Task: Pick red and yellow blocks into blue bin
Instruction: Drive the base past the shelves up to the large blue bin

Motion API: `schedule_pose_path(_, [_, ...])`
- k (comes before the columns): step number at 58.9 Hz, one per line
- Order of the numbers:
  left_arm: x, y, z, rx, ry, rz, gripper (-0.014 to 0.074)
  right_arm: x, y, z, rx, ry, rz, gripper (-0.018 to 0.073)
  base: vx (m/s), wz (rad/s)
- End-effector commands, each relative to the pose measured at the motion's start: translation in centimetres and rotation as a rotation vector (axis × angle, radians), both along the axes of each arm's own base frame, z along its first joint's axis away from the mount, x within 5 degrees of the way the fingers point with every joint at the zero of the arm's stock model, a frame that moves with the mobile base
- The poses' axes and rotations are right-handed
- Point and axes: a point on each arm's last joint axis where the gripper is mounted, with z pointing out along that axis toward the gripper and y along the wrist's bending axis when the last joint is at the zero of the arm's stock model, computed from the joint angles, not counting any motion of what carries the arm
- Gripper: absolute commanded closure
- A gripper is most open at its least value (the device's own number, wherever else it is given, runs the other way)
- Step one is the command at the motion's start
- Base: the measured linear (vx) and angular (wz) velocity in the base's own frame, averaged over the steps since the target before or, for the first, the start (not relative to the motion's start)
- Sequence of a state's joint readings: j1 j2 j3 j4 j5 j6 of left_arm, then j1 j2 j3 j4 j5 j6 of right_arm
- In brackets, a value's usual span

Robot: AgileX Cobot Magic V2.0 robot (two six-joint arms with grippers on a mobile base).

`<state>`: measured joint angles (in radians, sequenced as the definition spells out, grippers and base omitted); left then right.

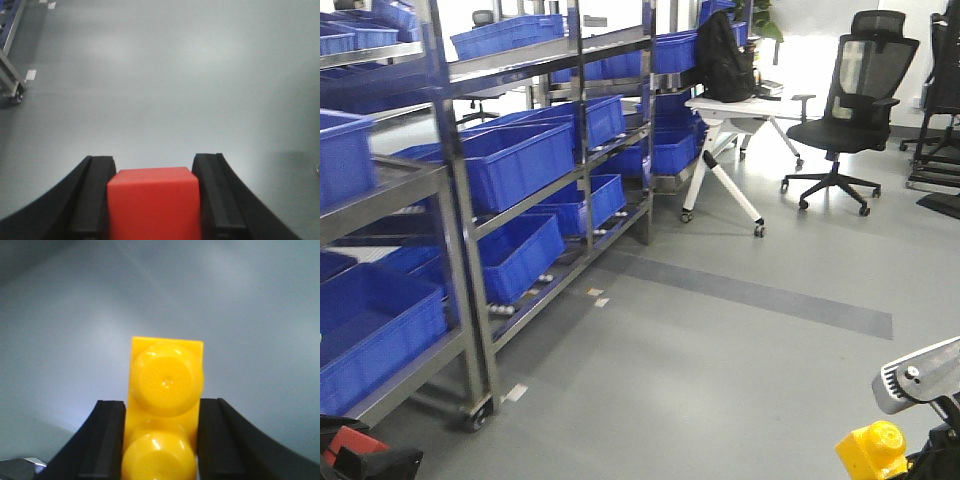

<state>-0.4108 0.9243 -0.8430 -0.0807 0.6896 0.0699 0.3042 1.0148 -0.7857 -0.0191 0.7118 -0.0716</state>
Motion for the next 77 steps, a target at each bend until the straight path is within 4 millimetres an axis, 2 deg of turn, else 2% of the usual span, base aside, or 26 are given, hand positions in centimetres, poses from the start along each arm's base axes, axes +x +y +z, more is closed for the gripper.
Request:
schedule_pose_path(1, [0.03, -0.16, 1.64, -0.055, -0.095, 0.000, 0.0362, 0.26, 0.01, 1.65, 0.021, -0.108, 0.006, 0.0328, 0.46, -0.16])
schedule_pose_path(53, [0.03, -0.16, 1.64, -0.055, -0.095, 0.000, 0.0362, 0.26, 0.01, 1.65, 0.021, -0.108, 0.006, 0.0328, 0.45, -0.10])
schedule_pose_path(77, [0.03, -0.16, 1.64, -0.055, -0.095, 0.000, 0.0362, 0.26, 0.01, 1.65, 0.021, -0.108, 0.006, 0.0328, 0.40, 0.10])
